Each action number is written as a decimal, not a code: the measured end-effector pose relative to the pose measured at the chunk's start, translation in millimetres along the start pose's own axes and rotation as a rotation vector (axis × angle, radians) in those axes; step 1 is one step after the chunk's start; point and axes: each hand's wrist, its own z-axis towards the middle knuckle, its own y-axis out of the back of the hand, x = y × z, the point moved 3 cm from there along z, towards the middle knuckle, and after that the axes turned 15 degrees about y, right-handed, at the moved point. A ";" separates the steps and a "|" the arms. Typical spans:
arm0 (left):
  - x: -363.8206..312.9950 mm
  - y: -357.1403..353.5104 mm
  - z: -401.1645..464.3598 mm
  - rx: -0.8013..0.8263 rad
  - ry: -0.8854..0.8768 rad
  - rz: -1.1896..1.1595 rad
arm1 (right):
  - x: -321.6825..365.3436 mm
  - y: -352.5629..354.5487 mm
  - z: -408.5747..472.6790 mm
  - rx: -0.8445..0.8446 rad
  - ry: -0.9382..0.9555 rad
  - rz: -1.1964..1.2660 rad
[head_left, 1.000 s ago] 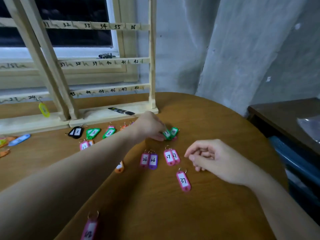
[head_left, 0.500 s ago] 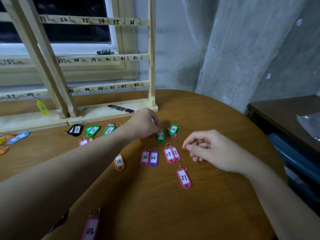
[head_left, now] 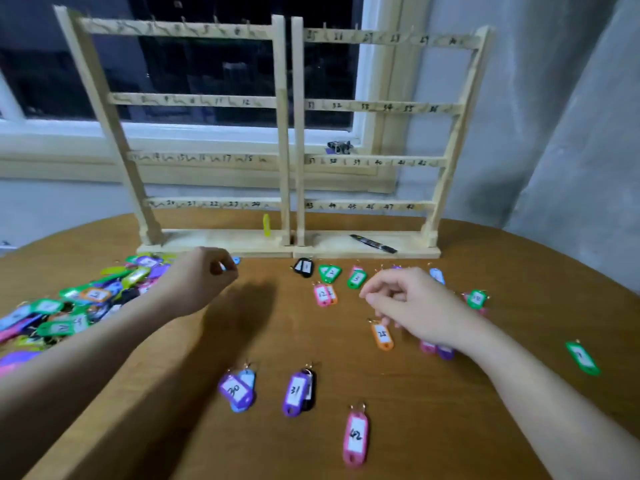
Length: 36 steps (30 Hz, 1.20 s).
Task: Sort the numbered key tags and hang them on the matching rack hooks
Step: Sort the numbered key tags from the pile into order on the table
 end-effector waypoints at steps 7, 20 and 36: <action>102.3 -1.0 -9.4 -0.205 0.094 -0.065 | 31.9 -80.2 74.6 0.140 0.092 -0.048; 103.6 -5.9 22.2 -0.203 -0.004 -0.099 | 32.0 -161.4 202.2 0.208 0.109 -0.257; 98.5 -5.2 16.3 -0.171 -0.076 -0.338 | 37.4 -155.9 200.3 0.342 -0.018 -0.367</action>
